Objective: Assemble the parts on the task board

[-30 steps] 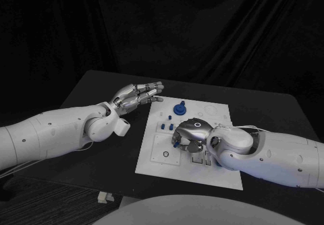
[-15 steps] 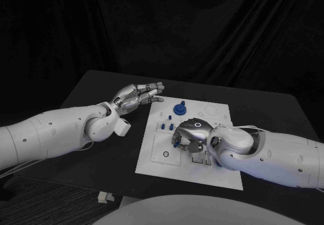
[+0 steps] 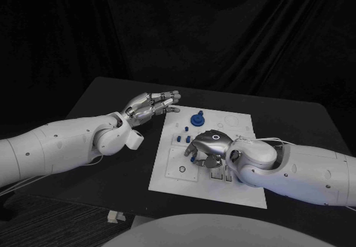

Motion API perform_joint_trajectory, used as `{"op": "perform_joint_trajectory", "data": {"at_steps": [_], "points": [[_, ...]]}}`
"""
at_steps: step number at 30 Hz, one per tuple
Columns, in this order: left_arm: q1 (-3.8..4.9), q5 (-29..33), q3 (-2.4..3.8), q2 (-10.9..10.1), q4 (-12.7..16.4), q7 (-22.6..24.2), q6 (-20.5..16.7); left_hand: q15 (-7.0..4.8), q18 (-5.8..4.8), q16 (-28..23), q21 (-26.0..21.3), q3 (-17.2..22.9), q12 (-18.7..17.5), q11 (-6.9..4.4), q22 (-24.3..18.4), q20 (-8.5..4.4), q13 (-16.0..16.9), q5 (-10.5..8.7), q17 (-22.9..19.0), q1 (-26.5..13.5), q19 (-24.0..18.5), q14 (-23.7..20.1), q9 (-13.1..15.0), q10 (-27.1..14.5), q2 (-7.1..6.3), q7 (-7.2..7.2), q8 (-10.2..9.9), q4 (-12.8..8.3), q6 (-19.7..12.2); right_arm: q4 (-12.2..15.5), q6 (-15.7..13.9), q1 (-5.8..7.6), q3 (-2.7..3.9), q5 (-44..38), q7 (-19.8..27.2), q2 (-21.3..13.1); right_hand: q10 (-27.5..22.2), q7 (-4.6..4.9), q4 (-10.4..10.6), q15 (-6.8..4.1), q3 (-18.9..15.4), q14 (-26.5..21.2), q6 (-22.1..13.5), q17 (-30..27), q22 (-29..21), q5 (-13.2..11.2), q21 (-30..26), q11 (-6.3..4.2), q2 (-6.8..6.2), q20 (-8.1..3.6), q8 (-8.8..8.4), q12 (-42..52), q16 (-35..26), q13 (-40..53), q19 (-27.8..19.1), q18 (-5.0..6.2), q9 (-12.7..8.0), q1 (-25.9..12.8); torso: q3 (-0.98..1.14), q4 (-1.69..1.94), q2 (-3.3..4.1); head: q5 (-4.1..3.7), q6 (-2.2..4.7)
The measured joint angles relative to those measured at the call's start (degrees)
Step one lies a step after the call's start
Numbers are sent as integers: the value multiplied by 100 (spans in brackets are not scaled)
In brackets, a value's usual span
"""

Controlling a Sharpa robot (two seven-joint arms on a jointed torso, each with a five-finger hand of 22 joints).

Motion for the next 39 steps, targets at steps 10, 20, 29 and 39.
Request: {"op": "perform_joint_trajectory", "data": {"at_steps": [10,20,29,39], "points": [[-1,0,0,2,-8,-17,9,0,-92,0,0,0,0,0,-5,0,-1,0,0,0,0,0,0,0,0,0,0,0,0,-5,-1,0,0,0,25,-5,-73,-40,105,20,-105,-20,-81,-18,0,-256,-52,9,-51,21,0,0,-13,0,-21,0,-34,-99,-1,-1,0,14,0],[-2,0,1,-12,2,-28,15,0,-91,0,0,0,0,20,-5,0,-1,0,1,0,0,0,0,20,0,20,0,0,20,90,-116,24,0,-1,16,-203,-930,-86,255,135,-509,-135,-292,-197,0,-404,-496,166,-19,103,0,-158,-168,-37,-168,92,-115,-192,-1,-7,-4,-16,0],[-2,0,1,-68,43,-29,15,0,-89,22,0,0,0,20,-4,-21,-1,0,-5,0,21,0,0,20,0,20,0,0,20,527,-382,462,4,-2,-27,-845,-1923,-83,1044,172,-1325,-256,-595,-402,0,-576,-807,339,-123,150,0,-245,-291,-271,-240,91,-256,-208,-3,-4,3,-79,0],[-3,0,0,-61,49,-23,0,19,-89,22,0,-1,0,19,-13,-21,4,0,-9,0,21,-20,0,19,0,20,0,1,20,658,-452,796,-3,196,-135,-1646,-2527,-302,1127,139,-1365,-332,-1395,-644,0,-553,-1044,341,-51,113,-35,-278,-497,-471,-237,90,-323,89,-6,0,7,-112,0]]}}
